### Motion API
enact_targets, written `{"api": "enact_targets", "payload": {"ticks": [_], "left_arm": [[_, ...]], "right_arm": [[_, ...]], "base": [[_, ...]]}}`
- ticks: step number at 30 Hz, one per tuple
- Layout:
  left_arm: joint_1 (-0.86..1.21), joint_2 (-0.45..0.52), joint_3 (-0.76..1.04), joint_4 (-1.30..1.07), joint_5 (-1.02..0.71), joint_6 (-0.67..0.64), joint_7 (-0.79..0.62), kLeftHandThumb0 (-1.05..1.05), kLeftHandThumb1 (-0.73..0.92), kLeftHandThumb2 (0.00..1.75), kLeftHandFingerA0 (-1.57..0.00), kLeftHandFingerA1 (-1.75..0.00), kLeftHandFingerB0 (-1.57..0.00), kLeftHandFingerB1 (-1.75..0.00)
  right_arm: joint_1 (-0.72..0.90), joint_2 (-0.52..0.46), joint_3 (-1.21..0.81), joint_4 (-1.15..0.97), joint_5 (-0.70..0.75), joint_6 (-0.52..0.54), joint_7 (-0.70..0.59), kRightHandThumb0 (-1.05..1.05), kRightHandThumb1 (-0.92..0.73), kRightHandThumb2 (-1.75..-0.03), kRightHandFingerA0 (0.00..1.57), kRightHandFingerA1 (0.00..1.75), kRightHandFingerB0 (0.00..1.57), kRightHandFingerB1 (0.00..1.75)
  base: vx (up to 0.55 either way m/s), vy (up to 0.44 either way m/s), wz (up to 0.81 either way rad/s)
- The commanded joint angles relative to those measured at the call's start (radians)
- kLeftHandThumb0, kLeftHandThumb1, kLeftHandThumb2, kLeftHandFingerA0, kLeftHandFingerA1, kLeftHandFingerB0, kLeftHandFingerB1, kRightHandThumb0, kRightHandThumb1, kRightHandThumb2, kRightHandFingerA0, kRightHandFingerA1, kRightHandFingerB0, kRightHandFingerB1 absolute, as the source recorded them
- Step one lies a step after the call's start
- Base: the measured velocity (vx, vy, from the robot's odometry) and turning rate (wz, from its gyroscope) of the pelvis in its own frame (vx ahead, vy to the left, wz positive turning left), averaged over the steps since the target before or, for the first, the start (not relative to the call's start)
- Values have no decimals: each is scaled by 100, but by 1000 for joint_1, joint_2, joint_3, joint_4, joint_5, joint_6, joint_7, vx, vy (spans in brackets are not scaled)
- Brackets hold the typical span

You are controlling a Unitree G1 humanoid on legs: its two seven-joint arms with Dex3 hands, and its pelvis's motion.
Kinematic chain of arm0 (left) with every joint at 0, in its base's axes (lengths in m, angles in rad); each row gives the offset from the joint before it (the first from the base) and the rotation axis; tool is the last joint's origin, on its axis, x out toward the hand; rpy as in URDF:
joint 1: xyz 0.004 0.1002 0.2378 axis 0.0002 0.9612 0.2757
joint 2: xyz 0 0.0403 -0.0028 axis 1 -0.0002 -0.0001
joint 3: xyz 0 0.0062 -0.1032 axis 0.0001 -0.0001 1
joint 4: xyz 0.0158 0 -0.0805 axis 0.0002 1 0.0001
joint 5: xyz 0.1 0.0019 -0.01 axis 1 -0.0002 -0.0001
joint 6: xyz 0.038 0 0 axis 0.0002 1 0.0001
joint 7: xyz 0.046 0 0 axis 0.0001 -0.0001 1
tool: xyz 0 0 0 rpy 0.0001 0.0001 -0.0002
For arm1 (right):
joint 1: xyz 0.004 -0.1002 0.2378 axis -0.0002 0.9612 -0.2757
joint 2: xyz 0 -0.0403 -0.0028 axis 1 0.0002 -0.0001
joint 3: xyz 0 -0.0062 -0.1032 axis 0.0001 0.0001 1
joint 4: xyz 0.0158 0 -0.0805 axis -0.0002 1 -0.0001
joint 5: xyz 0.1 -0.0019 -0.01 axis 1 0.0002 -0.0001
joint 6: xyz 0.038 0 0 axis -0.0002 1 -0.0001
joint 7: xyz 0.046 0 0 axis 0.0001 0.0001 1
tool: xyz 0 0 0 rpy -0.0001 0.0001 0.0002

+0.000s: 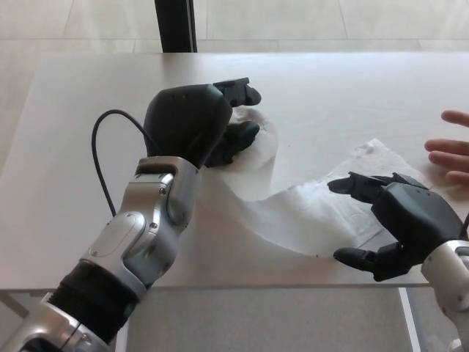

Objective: A toilet paper roll is kept in the middle of the desk infront of the robot. The robot places its left hand on the top of the toilet paper roll to hold it still and uses its right hand to tear off a piece of toilet paper from it and hands the paper to a person

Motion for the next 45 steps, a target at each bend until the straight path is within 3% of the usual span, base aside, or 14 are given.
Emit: {"api": "enact_targets", "payload": {"ticks": [1,4,10,18,21,23,25,26,29,30,33,34,36,45], "left_arm": [[2,-3,-5,66,14,-51,37,-46,68,61,-78,-60,-71,-51],[0,-7,-13,69,18,-48,32,-46,70,61,-77,-57,-69,-50],[-8,-19,-25,78,26,-28,15,-44,70,61,-74,-56,-68,-48],[12,-24,-36,89,28,-44,42,-44,70,61,-77,-57,-69,-49],[17,-41,-27,92,9,-36,32,-43,70,61,-76,-54,-68,-48],[17,-44,-28,95,10,-43,35,-44,72,62,-76,-55,-67,-49],[17,-49,-28,97,8,-46,37,-44,72,62,-77,-55,-68,-49],[20,-45,-30,106,8,-69,54,-44,73,62,-77,-55,-69,-50],[13,-42,-27,120,4,-85,62,-46,74,63,-76,-57,-69,-50],[13,-41,-27,121,5,-86,65,-46,74,62,-76,-58,-69,-51],[23,-41,-25,120,5,-75,64,-48,75,62,-76,-62,-72,-51],[27,-39,-26,118,5,-74,62,-48,76,63,-76,-63,-71,-51],[37,-33,-26,112,0,-77,54,-48,78,63,-76,-60,-70,-51],[55,-30,-32,107,-1,-70,37,-50,79,63,-75,-60,-68,-50]], "right_arm": [[-51,-13,100,55,-294,65,-101,-90,-51,-86,0,6,16,39],[-70,13,124,98,-301,73,-116,-85,-55,-57,0,6,14,32],[-111,70,164,114,-321,156,-37,-89,-49,-86,0,11,0,2],[-113,177,153,183,-336,225,-80,-75,-52,-62,0,8,0,21],[-126,212,150,228,-361,259,-100,-71,-46,-89,5,55,0,19],[-126,227,134,273,-349,199,-205,-50,-68,-63,75,122,9,30],[-119,237,110,300,-326,147,-276,-27,-76,-72,98,163,19,39],[-115,223,104,331,-315,57,-366,-26,-69,-72,107,172,78,65],[-113,216,92,344,-306,8,-411,-38,-42,-88,131,143,85,77],[-113,212,92,354,-311,2,-422,-38,-64,-63,93,172,94,69],[-99,214,70,376,-291,-55,-497,-39,-72,-63,92,174,86,83],[-93,215,58,383,-277,-86,-527,-38,-53,-98,121,134,82,92],[-77,233,27,387,-248,-139,-602,-24,-73,-84,79,175,70,169],[-24,348,-132,315,-17,-313,-550,-34,-83,-72,91,175,73,163]], "base": [[0,0,0],[0,0,0],[0,0,0],[0,0,0],[0,0,0],[0,0,0],[0,0,0],[0,0,0],[0,0,0],[0,0,0],[0,0,0],[0,0,0],[0,0,0],[0,0,0]]}}
